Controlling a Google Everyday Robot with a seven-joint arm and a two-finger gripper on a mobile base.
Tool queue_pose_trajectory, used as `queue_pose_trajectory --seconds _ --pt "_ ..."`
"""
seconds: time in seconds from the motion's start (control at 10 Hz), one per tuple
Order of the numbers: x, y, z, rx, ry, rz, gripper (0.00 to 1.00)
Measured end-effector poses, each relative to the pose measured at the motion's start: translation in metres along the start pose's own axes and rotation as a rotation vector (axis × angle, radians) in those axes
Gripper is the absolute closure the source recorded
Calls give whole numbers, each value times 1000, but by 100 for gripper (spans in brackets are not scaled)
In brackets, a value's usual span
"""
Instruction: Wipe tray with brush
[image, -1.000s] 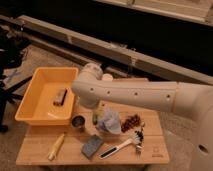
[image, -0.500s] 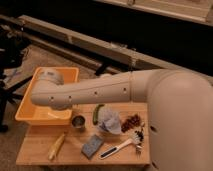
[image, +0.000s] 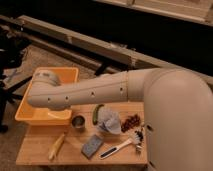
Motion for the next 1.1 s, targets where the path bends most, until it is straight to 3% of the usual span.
queue_pose_trajectory --seconds 0.3,0.6,0.8,1.1 --pt "13 -10 5 39 8 -53 20" --pt "57 -37 26 67 5 -121 20" --pt "83 -55 41 65 -16 -158 20" --pt "103 -72 71 50 -70 -178 20"
